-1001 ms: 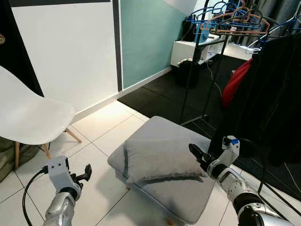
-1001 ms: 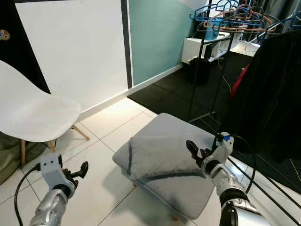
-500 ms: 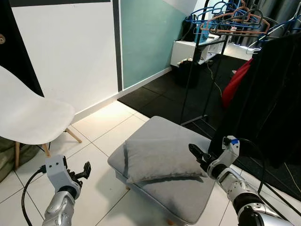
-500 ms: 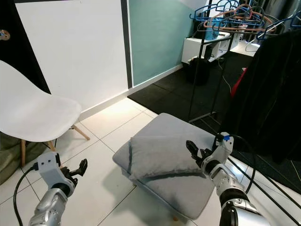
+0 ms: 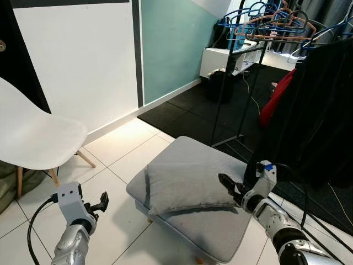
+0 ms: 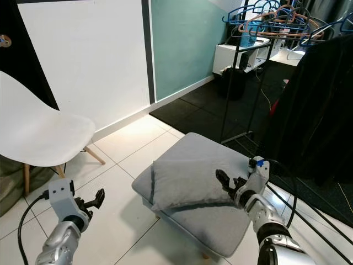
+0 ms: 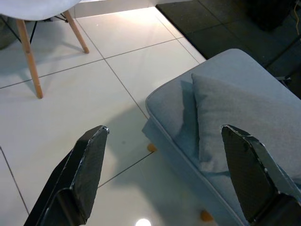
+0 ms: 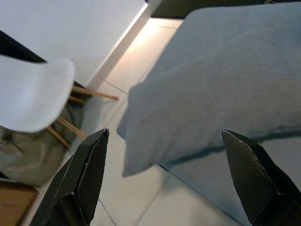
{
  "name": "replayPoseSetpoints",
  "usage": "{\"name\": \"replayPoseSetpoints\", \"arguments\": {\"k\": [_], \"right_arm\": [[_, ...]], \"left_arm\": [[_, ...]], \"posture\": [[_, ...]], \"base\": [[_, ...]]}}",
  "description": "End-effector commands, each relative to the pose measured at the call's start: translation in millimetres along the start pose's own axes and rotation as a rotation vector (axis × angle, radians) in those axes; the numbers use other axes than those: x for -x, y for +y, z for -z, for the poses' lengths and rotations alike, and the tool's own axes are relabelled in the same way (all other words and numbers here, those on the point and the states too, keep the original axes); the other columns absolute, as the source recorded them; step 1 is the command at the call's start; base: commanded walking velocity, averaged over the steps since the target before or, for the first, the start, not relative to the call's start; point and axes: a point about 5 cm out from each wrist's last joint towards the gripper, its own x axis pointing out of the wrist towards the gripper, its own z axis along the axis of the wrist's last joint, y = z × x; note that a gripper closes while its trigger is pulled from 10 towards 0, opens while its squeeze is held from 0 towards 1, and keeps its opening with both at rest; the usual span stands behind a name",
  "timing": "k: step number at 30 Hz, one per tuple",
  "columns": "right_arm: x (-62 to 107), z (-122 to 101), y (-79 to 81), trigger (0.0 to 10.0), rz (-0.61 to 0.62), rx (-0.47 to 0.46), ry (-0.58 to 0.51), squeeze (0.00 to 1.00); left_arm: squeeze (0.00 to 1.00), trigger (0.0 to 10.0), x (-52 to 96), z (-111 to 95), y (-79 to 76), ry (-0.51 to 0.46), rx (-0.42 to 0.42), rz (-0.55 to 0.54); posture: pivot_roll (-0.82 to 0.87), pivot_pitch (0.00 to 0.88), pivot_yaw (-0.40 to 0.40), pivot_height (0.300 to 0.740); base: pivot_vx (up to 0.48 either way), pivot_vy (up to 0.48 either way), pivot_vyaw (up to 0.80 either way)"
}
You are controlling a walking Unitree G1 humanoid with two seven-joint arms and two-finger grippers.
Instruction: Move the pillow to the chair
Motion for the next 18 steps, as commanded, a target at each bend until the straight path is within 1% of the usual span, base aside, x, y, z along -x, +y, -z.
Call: {"name": "replayPoseSetpoints", "arguments": {"k": [1, 13, 15, 18], "right_arm": [[0.4, 1.9, -0.4, 10.0, 0.006, 0.018, 0.003, 0.0], [-0.6, 2.3, 1.6, 10.0, -0.003, 0.02, 0.002, 0.0], [-1.6, 1.0, 3.6, 10.0, -0.016, -0.004, -0.012, 0.0], [-2.0, -0.1, 4.3, 10.0, -0.019, -0.01, -0.016, 0.0]], "left_arm": [[0.0, 10.0, 2.6, 7.5, -2.1, 0.026, -0.003, 0.003], [0.0, 10.0, 1.1, 4.0, -1.0, 0.016, -0.009, 0.003], [0.0, 10.0, 0.8, 3.6, -0.6, 0.016, -0.011, -0.001], [0.0, 10.0, 0.5, 3.2, -0.6, 0.015, -0.011, -0.002]], "posture": [[-0.15, 0.011, -0.045, 0.74], [-0.14, 0.001, -0.044, 0.74], [-0.14, 0.0, -0.044, 0.74], [-0.14, 0.0, -0.045, 0.74]], "base": [[0.0, 0.0, 0.0], [0.0, 0.0, 0.0], [0.0, 0.0, 0.0], [0.0, 0.0, 0.0]]}}
